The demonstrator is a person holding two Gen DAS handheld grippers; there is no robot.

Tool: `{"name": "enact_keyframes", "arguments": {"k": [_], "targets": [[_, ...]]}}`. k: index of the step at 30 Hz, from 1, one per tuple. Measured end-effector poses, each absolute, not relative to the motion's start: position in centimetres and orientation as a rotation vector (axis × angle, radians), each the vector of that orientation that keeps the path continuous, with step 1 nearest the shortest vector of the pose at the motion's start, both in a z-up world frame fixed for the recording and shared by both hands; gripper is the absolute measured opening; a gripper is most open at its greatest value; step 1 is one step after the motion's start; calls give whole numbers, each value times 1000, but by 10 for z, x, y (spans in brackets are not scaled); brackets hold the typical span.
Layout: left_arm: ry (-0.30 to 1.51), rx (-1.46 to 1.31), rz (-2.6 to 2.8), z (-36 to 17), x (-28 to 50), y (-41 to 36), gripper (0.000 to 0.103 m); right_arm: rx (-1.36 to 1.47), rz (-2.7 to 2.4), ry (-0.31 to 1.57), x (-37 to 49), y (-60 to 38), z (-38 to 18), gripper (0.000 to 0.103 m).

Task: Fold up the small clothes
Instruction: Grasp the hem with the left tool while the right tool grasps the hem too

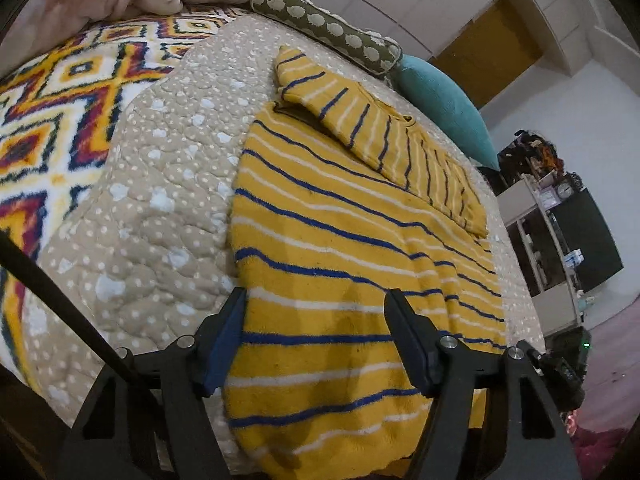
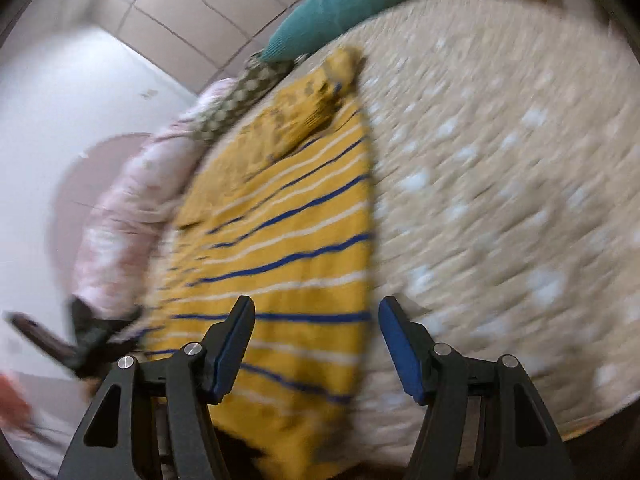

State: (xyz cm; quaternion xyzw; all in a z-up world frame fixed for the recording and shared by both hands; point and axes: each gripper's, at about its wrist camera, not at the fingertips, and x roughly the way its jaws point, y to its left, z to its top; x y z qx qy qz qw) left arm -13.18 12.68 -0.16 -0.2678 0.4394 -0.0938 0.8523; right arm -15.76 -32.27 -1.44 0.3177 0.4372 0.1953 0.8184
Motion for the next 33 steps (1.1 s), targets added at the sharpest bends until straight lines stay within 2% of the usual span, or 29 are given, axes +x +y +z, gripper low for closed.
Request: {"name": "enact_keyframes", "arguments": {"k": [4,9,23,26,27,29,30,31,33], "targets": [[908,-652,-249,-4,-147,132,67,771,535,959,-158,-312,-26,69],[920,-730,-311,-10,-167,134,58,846,631,987,-167,-300,-38,67],[942,-672,-330,-20,-196,105,58,818,702,1053,-183,-271,-47,67],[948,-674,-301,-18,-194,102,58,797,674,1056,-184,-268,-45,60],[950,-668,-288,-18,-188,97,55,790,662,1058,-184,-267,-44,56],[964,-629,-243,-15,-185,95,38,781,637,1064,-184,-267,-44,50],[971,-616,-228,-15,-183,95,24,780,627,1068,-184,-266,-44,47],[982,-610,-209,-16,-180,98,16,777,617,1073,-185,-267,-44,45],[998,-652,-212,-18,-177,105,16,762,602,1078,-185,-268,-42,45]]}}
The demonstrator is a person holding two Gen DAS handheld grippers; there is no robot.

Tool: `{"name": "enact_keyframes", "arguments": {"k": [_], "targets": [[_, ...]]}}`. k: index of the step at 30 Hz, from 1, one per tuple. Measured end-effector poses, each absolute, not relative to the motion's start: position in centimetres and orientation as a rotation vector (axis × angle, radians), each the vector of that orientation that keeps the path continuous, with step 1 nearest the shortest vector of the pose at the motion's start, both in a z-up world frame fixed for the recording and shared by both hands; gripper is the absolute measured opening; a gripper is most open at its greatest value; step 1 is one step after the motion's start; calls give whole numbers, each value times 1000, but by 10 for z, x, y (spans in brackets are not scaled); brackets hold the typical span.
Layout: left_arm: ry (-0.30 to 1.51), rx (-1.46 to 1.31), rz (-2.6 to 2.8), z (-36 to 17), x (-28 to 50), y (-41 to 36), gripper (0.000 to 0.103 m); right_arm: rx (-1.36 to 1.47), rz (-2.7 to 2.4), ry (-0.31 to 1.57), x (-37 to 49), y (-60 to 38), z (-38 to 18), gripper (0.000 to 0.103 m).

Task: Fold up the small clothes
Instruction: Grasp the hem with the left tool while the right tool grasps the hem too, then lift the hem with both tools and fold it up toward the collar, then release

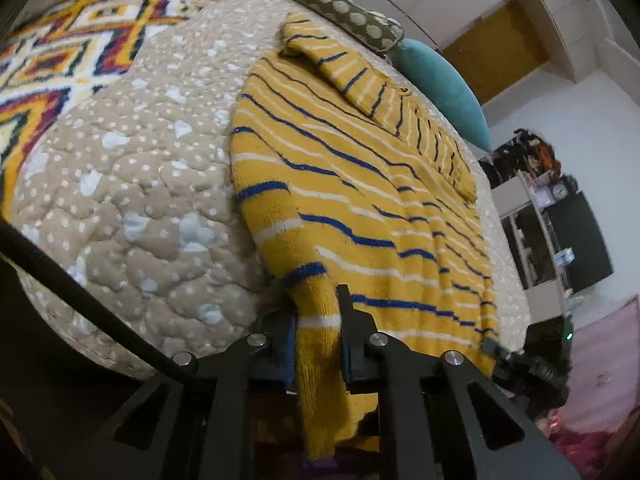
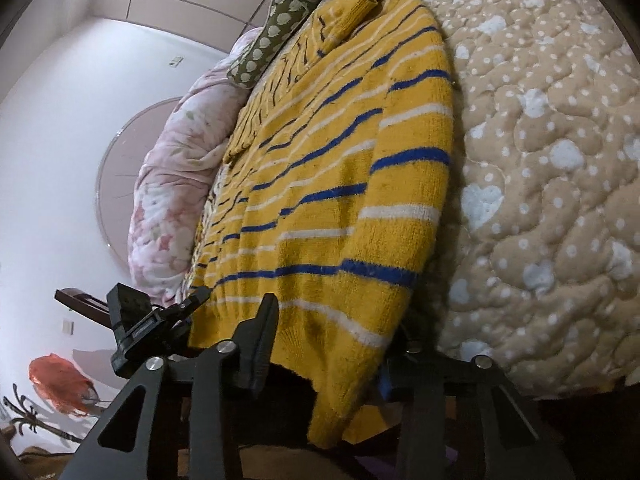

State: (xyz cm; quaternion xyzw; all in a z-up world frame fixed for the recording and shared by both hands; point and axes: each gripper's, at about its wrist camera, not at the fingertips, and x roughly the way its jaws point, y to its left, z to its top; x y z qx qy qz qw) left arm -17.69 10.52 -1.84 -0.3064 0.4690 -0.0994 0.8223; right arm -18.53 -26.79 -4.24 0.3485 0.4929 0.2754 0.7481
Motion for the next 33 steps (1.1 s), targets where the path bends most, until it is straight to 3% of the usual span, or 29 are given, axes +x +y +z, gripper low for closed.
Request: {"name": "enact_keyframes", "arguments": {"k": [5,9,12,14,16,17,28,33], "targets": [[1016,-634,-177,-15,-175,103,17,704,595,1062,-187,-261,-38,45],[1010,-637,-160,-14,-169,95,33,711,609,1046,-188,-263,-39,45],[1010,-618,-148,-11,-165,89,35,719,616,1039,-189,-266,-41,45],[1015,-591,-130,-9,-164,87,14,712,611,1034,-190,-266,-41,40],[1017,-616,-139,-7,-164,92,9,685,587,1034,-191,-273,-41,14],[1005,-632,-140,-5,-165,95,9,664,565,1037,-192,-274,-40,11],[889,-583,-167,44,-219,108,8,539,678,996,-222,-286,12,8],[888,-568,-152,39,-228,113,8,496,697,1000,-241,-287,21,7]]}}
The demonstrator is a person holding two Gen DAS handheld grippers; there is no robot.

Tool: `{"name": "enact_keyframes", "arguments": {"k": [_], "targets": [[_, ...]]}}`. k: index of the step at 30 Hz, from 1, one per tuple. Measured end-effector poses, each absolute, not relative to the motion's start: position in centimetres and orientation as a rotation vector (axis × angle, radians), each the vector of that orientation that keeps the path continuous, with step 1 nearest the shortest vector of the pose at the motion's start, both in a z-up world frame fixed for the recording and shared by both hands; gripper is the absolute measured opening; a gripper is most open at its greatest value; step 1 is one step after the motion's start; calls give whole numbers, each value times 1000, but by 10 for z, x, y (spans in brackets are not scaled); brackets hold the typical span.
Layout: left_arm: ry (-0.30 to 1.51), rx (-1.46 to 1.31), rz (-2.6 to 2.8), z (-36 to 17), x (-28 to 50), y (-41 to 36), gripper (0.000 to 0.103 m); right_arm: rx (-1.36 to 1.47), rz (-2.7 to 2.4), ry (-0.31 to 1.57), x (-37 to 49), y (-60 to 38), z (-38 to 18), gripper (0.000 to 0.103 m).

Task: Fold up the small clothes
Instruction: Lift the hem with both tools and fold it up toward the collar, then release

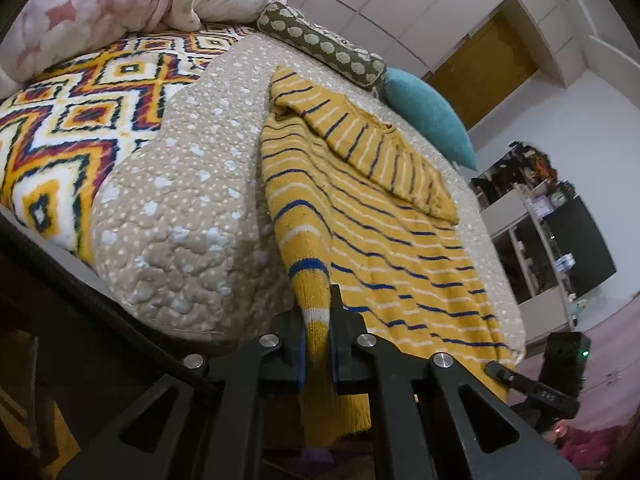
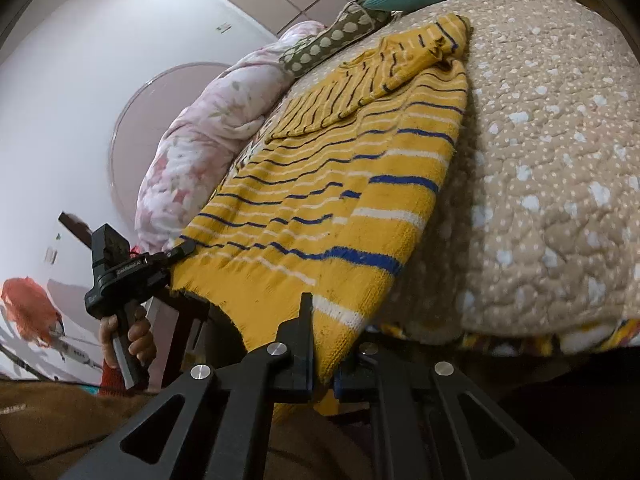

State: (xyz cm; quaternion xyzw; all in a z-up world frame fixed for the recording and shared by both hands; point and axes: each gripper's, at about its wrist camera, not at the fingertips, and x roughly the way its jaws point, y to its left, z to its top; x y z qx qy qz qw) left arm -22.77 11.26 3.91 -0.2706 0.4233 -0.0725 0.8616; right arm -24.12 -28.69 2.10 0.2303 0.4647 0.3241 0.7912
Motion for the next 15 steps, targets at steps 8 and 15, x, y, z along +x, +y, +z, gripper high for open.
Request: {"name": "enact_keyframes", "arguments": {"k": [8,15], "targets": [[828,-545,-152,67,-175,121,7,468,711,971,-203,-265,40,7],[814,-588,-148,93,-49,135,8,501,628,848,-101,-262,88,7]]}}
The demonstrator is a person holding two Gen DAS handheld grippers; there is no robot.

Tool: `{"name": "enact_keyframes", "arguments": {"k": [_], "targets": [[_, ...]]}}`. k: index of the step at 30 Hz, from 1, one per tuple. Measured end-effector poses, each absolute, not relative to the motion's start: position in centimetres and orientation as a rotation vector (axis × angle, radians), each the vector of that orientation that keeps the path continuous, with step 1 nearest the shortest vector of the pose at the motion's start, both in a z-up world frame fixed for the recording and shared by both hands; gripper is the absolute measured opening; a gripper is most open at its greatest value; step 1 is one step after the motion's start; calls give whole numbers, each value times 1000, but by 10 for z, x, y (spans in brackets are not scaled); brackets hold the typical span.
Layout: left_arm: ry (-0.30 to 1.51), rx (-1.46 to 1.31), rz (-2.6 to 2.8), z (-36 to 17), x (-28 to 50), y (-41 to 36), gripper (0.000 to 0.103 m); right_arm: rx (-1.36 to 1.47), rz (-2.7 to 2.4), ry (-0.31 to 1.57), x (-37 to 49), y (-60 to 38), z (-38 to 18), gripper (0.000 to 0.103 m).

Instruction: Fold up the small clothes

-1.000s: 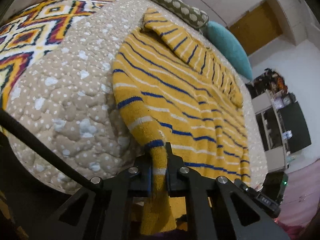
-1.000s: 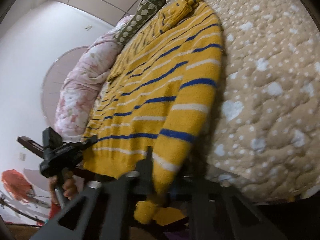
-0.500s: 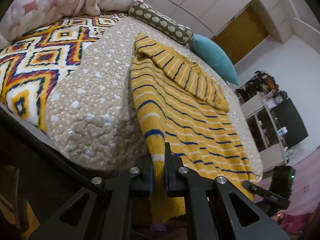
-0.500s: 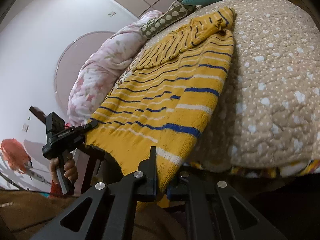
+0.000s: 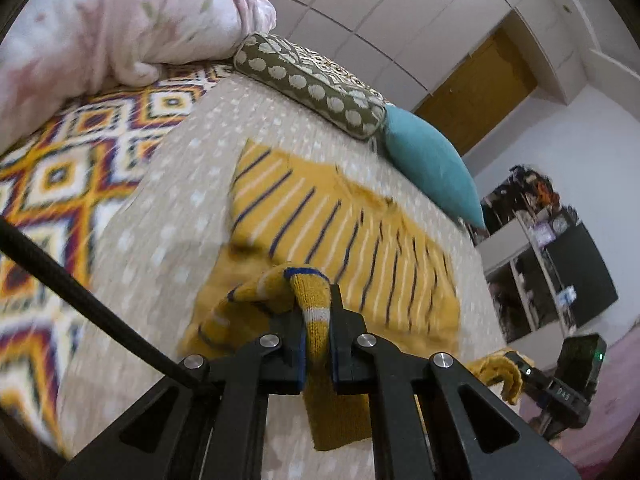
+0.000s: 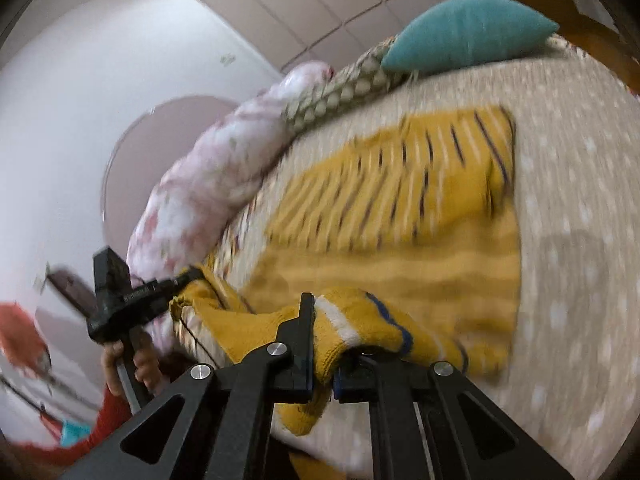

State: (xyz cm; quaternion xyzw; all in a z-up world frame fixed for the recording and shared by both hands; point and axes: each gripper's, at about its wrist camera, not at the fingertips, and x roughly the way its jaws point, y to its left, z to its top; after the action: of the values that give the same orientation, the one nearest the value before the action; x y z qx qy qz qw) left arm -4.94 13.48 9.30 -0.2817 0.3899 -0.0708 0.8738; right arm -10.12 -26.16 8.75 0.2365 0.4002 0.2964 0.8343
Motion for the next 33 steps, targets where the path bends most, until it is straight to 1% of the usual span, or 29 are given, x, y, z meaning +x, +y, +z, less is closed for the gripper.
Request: {"name": "enact_keyframes", "arguments": {"k": [3,6,15,17,18,20,21,22,23,24,25,26,28,31,33], "targets": [[844,-600,-130,91,8,136,8,497,568,828,-52,-257,97,7],[887,-606,-99,81,45,136,8,521,526,857,-6,-254,91,8],[957,-671,-70,53,114,145,10,620,432,955,86,-268,49,10],[962,-734,-56,45,127,152,12,683,412,966,103,-275,39,13],[970,-774,-55,38,135,156,14,731,405,975,115,-280,31,16],[975,-808,-56,31,143,160,16,790,395,988,131,-286,20,27],[974,-823,-64,28,147,161,17,822,389,992,140,-289,15,38],[970,-830,-73,27,149,161,17,858,384,990,147,-293,11,47],[965,-839,-84,26,151,162,19,885,380,983,152,-296,8,51],[960,-851,-100,25,153,162,24,915,380,975,157,-299,5,59],[949,-868,-113,24,154,164,30,946,384,966,161,-302,3,63],[939,-881,-117,24,153,166,35,981,385,955,166,-305,1,63],[901,-915,-117,26,152,174,50,1012,370,949,172,-307,-3,64],[847,-939,-94,34,151,188,59,1027,340,929,178,-315,-2,65],[844,-928,-74,40,149,195,60,1029,323,926,180,-320,0,67]]}}
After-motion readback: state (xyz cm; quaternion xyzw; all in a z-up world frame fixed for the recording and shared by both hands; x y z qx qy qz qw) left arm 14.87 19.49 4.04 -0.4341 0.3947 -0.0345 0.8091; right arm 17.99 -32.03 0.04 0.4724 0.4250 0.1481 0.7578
